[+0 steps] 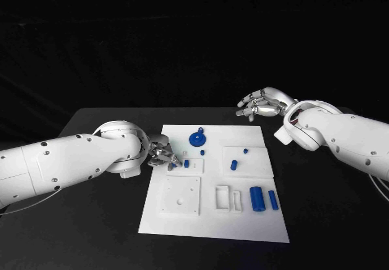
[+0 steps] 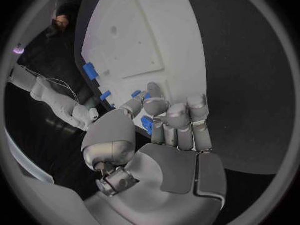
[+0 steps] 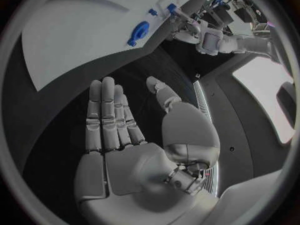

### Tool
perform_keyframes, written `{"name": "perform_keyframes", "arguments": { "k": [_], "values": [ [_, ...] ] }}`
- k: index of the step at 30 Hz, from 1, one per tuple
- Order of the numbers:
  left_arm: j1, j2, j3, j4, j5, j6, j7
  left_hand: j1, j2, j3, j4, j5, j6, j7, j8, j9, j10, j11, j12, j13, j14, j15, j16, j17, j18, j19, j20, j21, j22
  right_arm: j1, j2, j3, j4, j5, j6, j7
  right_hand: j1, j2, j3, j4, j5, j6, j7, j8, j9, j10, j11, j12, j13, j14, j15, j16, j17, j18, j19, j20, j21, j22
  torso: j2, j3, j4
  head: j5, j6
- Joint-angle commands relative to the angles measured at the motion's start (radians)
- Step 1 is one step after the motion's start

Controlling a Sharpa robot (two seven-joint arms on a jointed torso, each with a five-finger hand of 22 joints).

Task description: Assemble the parts on the task board

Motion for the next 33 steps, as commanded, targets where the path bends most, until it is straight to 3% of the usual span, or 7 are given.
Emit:
{"name": "perform_keyframes", "arguments": {
  "k": [1, 33],
  "values": [
    [-0.005, -0.001, -0.004, -0.006, -0.016, -0.004, -0.006, 0.04, 0.055, 0.028, -0.02, 0.005, 0.008, 0.002, -0.004, 0.001, -0.003, 0.0, -0.002, -0.001, 0.003, -0.002, -0.004, -0.001, -0.013, -0.007, -0.088, 0.005, -0.001, -0.001, 0.001, 0.0, 0.0, 0.001, 0.013, 0.01, -0.008, 0.001, 0.002, -0.001, 0.006, -0.007, 0.013, 0.006, -0.001, -0.005, -0.001, 0.005, -0.002, 0.004, 0.003, -0.006, 0.001, 0.015, 0.008, 0.002, -0.003, 0.001, 0.0, 0.0002, 0.0003, 0.001, 0.002],
    [-0.004, 0.002, -0.002, -0.015, 0.0, 0.118, -0.016, 0.044, 0.058, 0.048, -0.047, 0.013, 0.015, 0.0, -0.009, 0.009, -0.004, -0.001, 0.004, 0.003, 0.003, 0.0, 0.001, 0.001, -0.015, -0.01, -0.087, 0.01, 0.002, -0.002, 0.0, 0.0, 0.0, 0.001, 0.013, 0.01, -0.009, 0.001, 0.002, -0.001, 0.007, -0.007, 0.013, 0.006, -0.002, -0.005, -0.002, 0.006, -0.003, 0.005, 0.003, -0.007, 0.002, 0.015, 0.009, 0.002, -0.004, 0.002, 0.0, 0.0009, -0.0006, 0.002, -0.002]
  ]
}}
